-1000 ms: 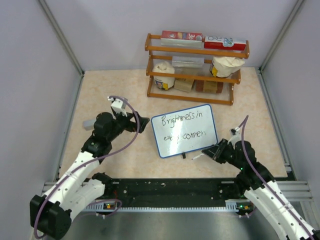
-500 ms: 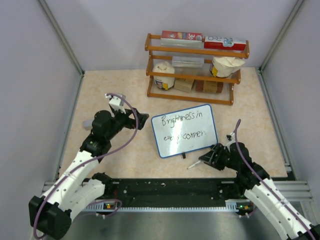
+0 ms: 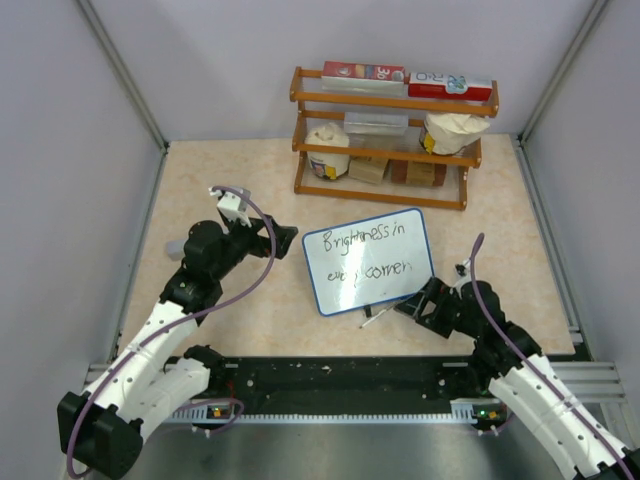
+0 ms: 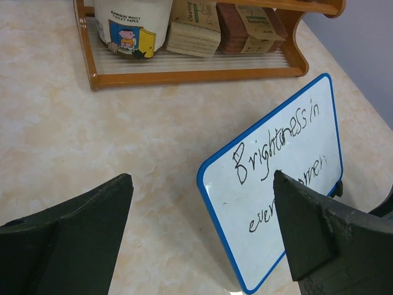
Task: Write a sentence on the whiteboard
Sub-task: Put down the whiteboard marker at the corner of the board, then reset both arms
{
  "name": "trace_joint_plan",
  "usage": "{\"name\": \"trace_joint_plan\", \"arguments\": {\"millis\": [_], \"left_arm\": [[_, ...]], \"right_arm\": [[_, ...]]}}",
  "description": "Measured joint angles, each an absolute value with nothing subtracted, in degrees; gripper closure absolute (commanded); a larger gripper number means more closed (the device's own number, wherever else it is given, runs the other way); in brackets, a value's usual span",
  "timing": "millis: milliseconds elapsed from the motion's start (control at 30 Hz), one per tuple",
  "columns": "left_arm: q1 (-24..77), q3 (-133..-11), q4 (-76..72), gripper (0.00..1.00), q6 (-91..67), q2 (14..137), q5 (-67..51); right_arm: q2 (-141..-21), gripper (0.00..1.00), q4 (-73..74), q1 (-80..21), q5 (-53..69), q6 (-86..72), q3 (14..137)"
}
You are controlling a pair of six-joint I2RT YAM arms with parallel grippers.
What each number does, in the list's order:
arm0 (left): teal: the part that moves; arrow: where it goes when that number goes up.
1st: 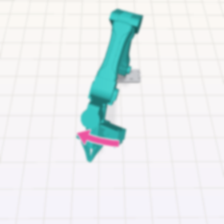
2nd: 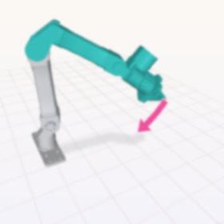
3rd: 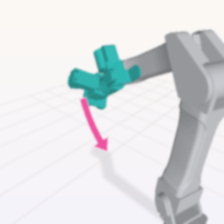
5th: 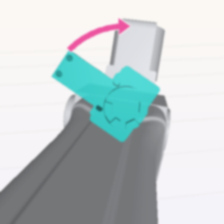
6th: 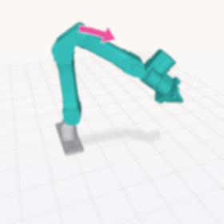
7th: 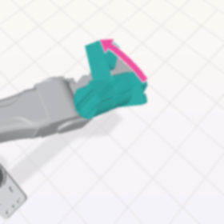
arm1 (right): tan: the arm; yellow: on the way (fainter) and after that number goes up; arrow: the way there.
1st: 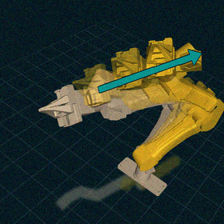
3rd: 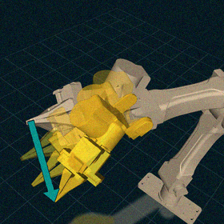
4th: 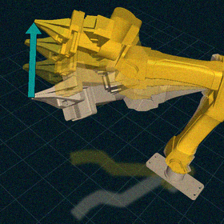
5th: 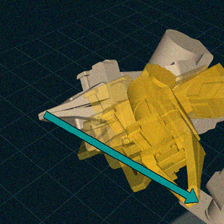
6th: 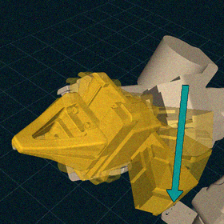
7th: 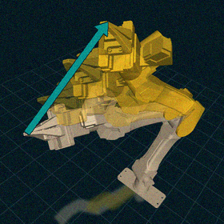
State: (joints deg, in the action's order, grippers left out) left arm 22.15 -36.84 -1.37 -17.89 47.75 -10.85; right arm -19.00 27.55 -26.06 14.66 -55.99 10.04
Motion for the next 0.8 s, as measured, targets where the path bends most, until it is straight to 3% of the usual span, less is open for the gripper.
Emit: {"name": "trace_joint_plan", "arguments": {"millis": [133, 800], "left_arm": [[22.2, -36.8, -1.8, 0.01, -18.0, 47.8, -10.8], [22.2, -36.8, -1.2, 0.01, -19.0, 51.0, -1.9]], "right_arm": [[-20.2, 0.01, 27.5, -26.1, 12.8, -53.2, 13.3], [-34.8, 0.01, 20.1, -26.1, -3.6, -30.0, 31.9]]}}
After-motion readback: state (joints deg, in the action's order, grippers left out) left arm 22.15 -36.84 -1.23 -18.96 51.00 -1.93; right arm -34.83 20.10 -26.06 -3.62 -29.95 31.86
